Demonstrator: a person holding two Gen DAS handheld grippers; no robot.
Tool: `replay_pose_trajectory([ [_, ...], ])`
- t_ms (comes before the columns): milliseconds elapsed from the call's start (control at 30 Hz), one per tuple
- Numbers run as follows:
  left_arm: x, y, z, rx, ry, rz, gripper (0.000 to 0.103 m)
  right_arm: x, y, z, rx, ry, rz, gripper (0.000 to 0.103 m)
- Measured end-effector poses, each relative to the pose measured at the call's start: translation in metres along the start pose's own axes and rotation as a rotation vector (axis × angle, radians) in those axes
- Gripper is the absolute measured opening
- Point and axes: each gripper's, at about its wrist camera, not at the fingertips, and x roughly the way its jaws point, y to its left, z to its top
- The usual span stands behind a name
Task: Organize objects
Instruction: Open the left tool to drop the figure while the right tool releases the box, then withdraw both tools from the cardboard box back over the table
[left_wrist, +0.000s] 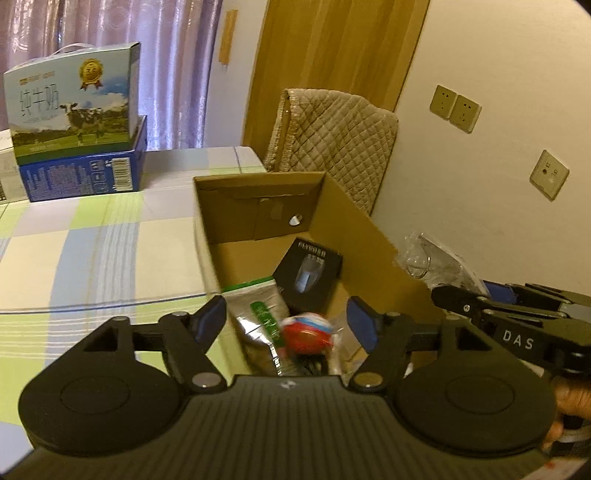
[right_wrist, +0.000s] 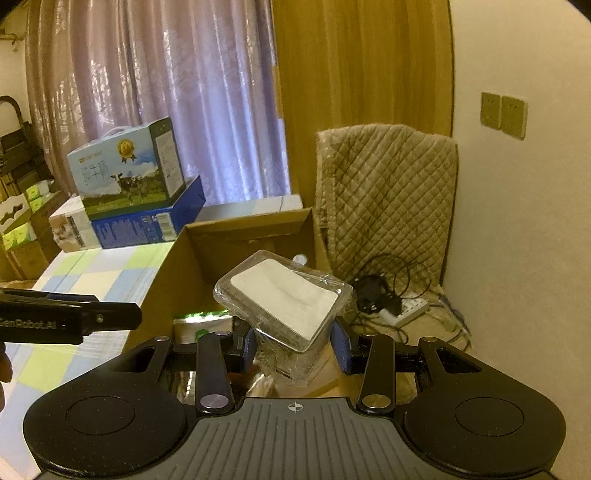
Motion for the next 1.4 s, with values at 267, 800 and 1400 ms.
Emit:
replay_pose_trajectory([
  [267, -0.015, 0.014, -0.015, -0.007, 0.011, 0.046, 0.08, 0.02, -0.003, 0.004, 0.095, 0.035, 0.115, 0.058],
  [800, -0.068, 0.006, -0.044, -0.001, -0.037, 0.077, 0.102, -0.051, 0.008, -0.009, 0.097, 0.022, 0.079, 0.074],
  [1400, -0.157, 0.003, -0.129, -0.064, -0.018, 0.14, 0.102, -0.132, 0.045, -0.088, 0.061, 0.107, 0.064, 0.074],
])
